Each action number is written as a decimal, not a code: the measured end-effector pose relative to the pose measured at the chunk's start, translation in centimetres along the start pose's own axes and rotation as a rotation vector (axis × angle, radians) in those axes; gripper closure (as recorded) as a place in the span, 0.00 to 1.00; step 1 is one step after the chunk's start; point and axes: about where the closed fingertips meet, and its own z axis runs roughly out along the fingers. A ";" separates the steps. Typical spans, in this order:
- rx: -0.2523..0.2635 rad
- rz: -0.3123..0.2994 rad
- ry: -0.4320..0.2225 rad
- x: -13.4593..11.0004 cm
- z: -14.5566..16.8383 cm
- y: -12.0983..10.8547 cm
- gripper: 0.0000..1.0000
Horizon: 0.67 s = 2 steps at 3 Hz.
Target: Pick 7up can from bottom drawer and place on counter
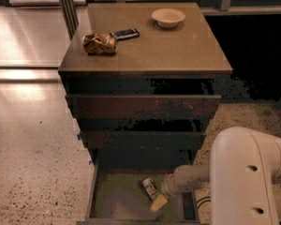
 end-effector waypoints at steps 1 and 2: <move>-0.045 -0.001 -0.011 0.3 1.9 0.3 0.00; -0.105 -0.012 -0.029 -0.2 5.5 0.6 0.00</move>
Offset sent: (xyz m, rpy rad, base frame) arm 0.0141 0.0500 -0.0835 0.1216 0.0950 0.0889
